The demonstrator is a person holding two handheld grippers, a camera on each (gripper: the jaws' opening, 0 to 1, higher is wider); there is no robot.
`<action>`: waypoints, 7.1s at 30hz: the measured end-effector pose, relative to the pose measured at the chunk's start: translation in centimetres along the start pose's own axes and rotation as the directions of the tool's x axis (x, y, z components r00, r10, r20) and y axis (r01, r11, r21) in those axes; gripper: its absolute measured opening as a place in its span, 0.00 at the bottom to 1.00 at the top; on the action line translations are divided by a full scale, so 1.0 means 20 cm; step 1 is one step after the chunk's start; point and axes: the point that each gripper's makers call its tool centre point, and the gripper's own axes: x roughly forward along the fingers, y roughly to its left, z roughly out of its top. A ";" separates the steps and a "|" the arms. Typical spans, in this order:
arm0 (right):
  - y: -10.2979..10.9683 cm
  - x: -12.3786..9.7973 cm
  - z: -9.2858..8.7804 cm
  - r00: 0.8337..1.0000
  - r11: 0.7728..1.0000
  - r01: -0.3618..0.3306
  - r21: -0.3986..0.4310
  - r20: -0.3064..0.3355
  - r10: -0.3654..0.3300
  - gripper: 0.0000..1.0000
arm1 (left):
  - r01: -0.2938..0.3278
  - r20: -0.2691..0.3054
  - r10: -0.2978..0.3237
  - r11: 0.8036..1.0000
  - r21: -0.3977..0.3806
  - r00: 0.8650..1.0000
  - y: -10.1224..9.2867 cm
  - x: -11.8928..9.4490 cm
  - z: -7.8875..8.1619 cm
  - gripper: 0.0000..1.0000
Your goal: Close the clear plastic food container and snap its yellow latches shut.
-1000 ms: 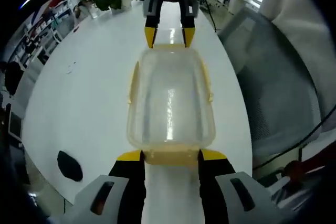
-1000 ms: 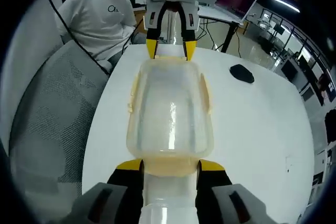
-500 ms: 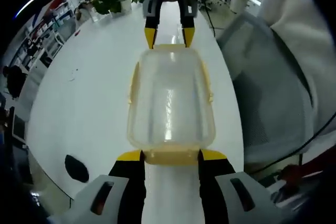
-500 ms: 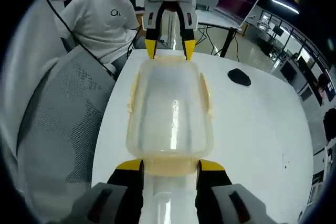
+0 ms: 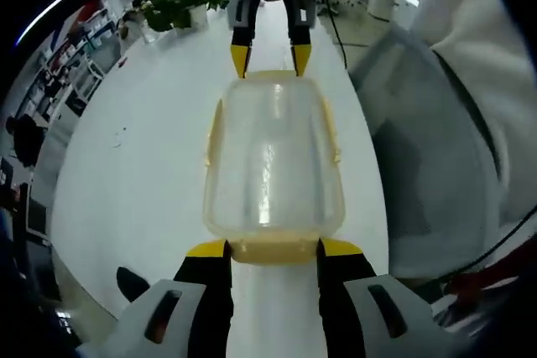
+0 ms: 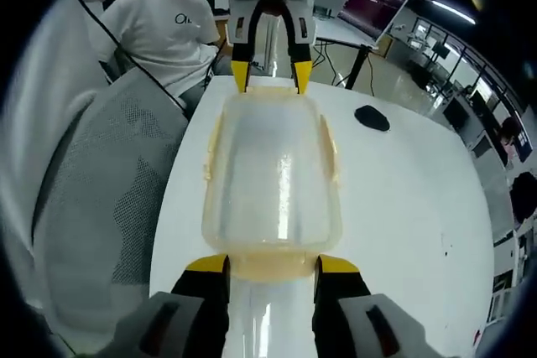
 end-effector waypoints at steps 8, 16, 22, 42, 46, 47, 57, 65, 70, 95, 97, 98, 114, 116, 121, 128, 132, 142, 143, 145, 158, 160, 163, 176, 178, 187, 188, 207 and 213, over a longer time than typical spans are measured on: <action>-0.02 -0.07 -0.08 1.000 1.000 0.001 -0.005 0.004 -0.001 0.37 | -0.002 -0.012 0.002 1.000 0.004 1.000 0.02 0.03 0.11 0.37; -0.05 -0.16 -0.19 1.000 1.000 -0.001 -0.014 -0.017 0.001 0.37 | -0.003 0.000 0.003 1.000 -0.004 1.000 0.05 0.06 0.24 0.37; -0.05 -0.19 -0.27 1.000 1.000 0.002 -0.016 -0.022 -0.003 0.37 | -0.007 -0.008 0.007 1.000 -0.002 1.000 0.05 0.11 0.31 0.37; -0.07 -0.27 -0.51 0.999 1.000 0.014 -0.022 -0.046 -0.015 0.37 | -0.022 0.012 0.022 1.000 0.000 1.000 0.06 0.28 0.51 0.37; -0.07 -0.27 -0.54 0.999 1.000 0.009 -0.016 -0.042 -0.010 0.37 | -0.019 0.004 0.019 1.000 0.011 1.000 0.07 0.30 0.53 0.37; -0.07 -0.27 -0.55 0.999 1.000 0.010 -0.012 -0.042 -0.011 0.37 | -0.020 0.004 0.020 1.000 0.013 1.000 0.07 0.31 0.54 0.37; -0.09 -0.30 -0.65 0.998 1.000 0.020 -0.014 -0.054 -0.021 0.37 | -0.016 0.024 0.015 1.000 0.013 1.000 0.09 0.38 0.61 0.37; -0.10 -0.29 -0.72 0.998 1.000 0.013 0.002 -0.057 -0.013 0.37 | -0.005 0.014 0.005 1.000 0.024 1.000 0.10 0.44 0.65 0.37; -0.12 -0.30 -0.78 0.998 1.000 0.012 0.017 -0.062 -0.011 0.37 | -0.001 0.024 0.000 1.000 0.027 1.000 0.12 0.48 0.68 0.37; -0.09 -0.25 -0.93 0.994 0.999 -0.012 0.034 -0.111 0.015 0.37 | 0.044 0.036 -0.044 0.999 0.011 0.998 0.10 0.65 0.71 0.37; -0.09 -0.24 -0.93 0.993 0.999 -0.016 0.035 -0.117 0.020 0.37 | 0.048 0.035 -0.049 0.999 0.005 0.998 0.09 0.66 0.71 0.37; -0.09 -0.23 -0.93 0.993 0.999 -0.019 0.030 -0.118 0.023 0.37 | 0.050 0.031 -0.050 0.999 0.005 0.998 0.09 0.67 0.70 0.37; -0.09 -0.24 -0.94 0.993 0.998 -0.024 0.053 -0.117 0.030 0.37 | 0.052 0.021 -0.052 0.999 0.011 0.998 0.10 0.70 0.69 0.38; -0.09 -0.24 -0.94 0.993 0.998 -0.023 0.055 -0.117 0.029 0.37 | 0.049 0.020 -0.050 0.999 0.016 0.999 0.10 0.70 0.69 0.38; -0.09 -0.23 -0.95 0.992 0.998 -0.019 0.060 -0.124 0.026 0.38 | 0.044 0.018 -0.044 0.999 0.029 0.999 0.12 0.71 0.70 0.38; -0.10 -0.22 -0.97 0.989 1.000 -0.010 0.013 -0.150 0.012 0.38 | 0.050 0.032 -0.050 0.999 0.018 0.998 0.11 0.71 0.70 0.38; -0.09 -0.21 -0.97 0.988 1.000 -0.015 0.020 -0.154 0.018 0.40 | 0.066 0.052 -0.067 0.998 0.021 0.996 0.10 0.69 0.70 0.38; -0.04 -0.22 -1.00 0.985 0.998 -0.033 0.044 -0.167 0.040 0.42 | 0.068 0.052 -0.067 0.998 -0.018 0.996 0.11 0.64 0.64 0.46; -0.04 -0.23 -1.01 0.984 0.999 -0.029 0.039 -0.172 0.035 0.43 | 0.068 0.059 -0.067 0.997 -0.019 0.996 0.10 0.63 0.64 0.46; -0.04 -0.24 -0.99 0.987 0.999 -0.026 0.046 -0.160 0.033 0.44 | 0.098 0.082 -0.093 0.993 -0.059 0.992 0.07 0.63 0.66 0.49; -0.18 -0.34 -0.96 0.988 0.954 0.143 0.263 -0.099 -0.120 0.34 | 0.101 0.127 -0.059 0.929 -0.357 0.990 0.11 0.62 0.66 0.51; -0.19 -0.35 -0.93 0.988 0.949 0.155 0.276 -0.072 -0.140 0.32 | 0.090 0.135 -0.035 0.900 -0.427 0.990 0.14 0.61 0.66 0.49; -0.18 -0.35 -0.90 0.991 0.913 0.136 0.384 -0.044 -0.129 0.33 | 0.117 0.163 -0.034 0.841 -0.529 0.986 0.13 0.60 0.68 0.51; -0.20 -0.33 -0.90 0.979 0.637 0.187 0.748 -0.086 -0.187 0.33 | 0.126 0.209 0.073 0.594 -0.794 0.975 0.14 0.61 0.68 0.50; -0.20 -0.33 -0.91 0.975 0.583 0.199 0.788 -0.103 -0.194 0.33 | 0.091 0.167 0.087 0.558 -0.825 0.982 0.15 0.62 0.64 0.49; -0.16 -0.28 -0.89 0.979 0.518 0.173 0.838 -0.089 -0.183 0.36 | 0.136 0.208 0.119 0.442 -0.886 0.971 0.14 0.67 0.71 0.46; -0.16 -0.27 -0.88 0.980 0.519 0.167 0.839 -0.085 -0.178 0.36 | 0.138 0.208 0.115 0.438 -0.888 0.971 0.14 0.68 0.72 0.46; -0.15 -0.23 -0.85 0.986 0.506 0.127 0.853 -0.054 -0.157 0.33 | 0.090 0.168 0.122 0.480 -0.873 0.978 0.10 0.72 0.76 0.40; -0.14 -0.22 -0.85 0.986 0.484 0.122 0.866 -0.053 -0.155 0.32 | 0.087 0.166 0.117 0.494 -0.865 0.979 0.11 0.73 0.77 0.39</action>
